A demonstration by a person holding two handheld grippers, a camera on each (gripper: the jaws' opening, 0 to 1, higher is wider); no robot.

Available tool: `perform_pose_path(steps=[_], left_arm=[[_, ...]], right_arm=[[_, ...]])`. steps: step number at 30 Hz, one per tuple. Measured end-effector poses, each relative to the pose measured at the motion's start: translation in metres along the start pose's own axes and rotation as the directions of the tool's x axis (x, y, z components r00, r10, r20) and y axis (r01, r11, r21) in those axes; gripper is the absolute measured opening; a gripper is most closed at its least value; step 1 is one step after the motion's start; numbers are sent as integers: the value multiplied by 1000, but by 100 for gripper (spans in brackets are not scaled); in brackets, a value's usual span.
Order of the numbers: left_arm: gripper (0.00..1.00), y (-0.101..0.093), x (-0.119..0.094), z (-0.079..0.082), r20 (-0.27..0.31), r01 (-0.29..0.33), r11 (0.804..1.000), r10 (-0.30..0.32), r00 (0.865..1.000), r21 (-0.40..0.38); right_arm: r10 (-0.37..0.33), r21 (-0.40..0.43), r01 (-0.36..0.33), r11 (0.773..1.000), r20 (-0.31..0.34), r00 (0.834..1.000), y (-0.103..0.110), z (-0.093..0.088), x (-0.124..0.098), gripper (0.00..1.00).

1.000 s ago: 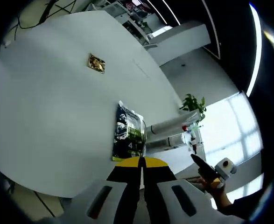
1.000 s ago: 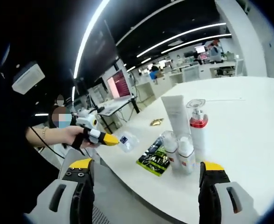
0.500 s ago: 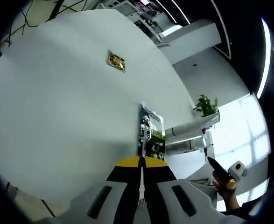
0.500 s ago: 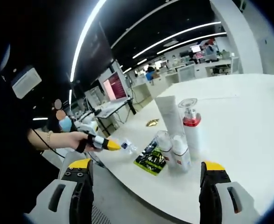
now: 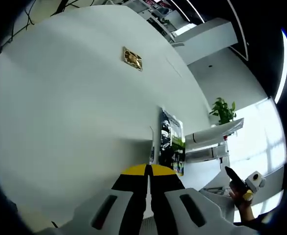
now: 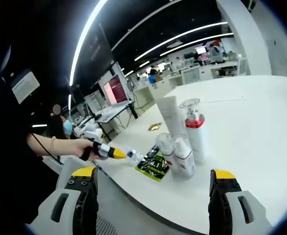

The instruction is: Arrange the skincare products in the storage area until every visible bottle or jar stands upright without overlapping.

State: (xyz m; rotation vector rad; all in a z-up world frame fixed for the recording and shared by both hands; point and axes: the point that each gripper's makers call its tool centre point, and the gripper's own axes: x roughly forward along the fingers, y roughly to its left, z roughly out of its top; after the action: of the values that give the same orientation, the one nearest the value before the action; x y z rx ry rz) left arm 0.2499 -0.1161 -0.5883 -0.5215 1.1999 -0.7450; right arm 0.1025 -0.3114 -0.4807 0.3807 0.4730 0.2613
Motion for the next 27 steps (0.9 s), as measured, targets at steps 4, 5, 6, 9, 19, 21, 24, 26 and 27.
perform_pose_path(steps=[4, 5, 6, 9, 19, 21, 24, 26, 27], left_arm=[[0, 7, 2, 3, -5, -16, 1000, 16, 1000, 10], [0, 11, 3, 6, -6, -18, 1000, 18, 1000, 12], [0, 13, 3, 7, -6, -19, 1000, 19, 1000, 10], [0, 18, 3, 9, -1, -36, 999, 36, 999, 16], [0, 23, 5, 10, -20, -78, 992, 81, 997, 102], [1, 26, 6, 12, -22, -84, 991, 86, 996, 109], [1, 29, 6, 12, -25, -102, 985, 106, 994, 139], [2, 34, 6, 14, -36, -120, 978, 128, 991, 170], [2, 36, 6, 15, -38, -127, 975, 136, 990, 180]], right_arm=[[0, 4, 0, 1000, -1, 1000, -1, 0, 0, 99], [1, 6, -1, 1000, -2, 1000, 0, -1, 0, 99], [1, 8, -1, 1000, -2, 1000, 0, -1, 0, 99], [1, 10, -1, 1000, 0, 1000, 0, 0, 0, 99], [5, 10, -5, 1000, -9, 1000, 1, -2, 1, 99], [8, 12, -7, 1000, -10, 1000, 1, -2, 1, 99], [7, 13, -7, 1000, -11, 1000, 2, -3, 1, 99], [8, 14, -8, 1000, -10, 1000, 2, -3, 1, 99], [8, 13, -8, 1000, -11, 1000, 2, -3, 1, 99]])
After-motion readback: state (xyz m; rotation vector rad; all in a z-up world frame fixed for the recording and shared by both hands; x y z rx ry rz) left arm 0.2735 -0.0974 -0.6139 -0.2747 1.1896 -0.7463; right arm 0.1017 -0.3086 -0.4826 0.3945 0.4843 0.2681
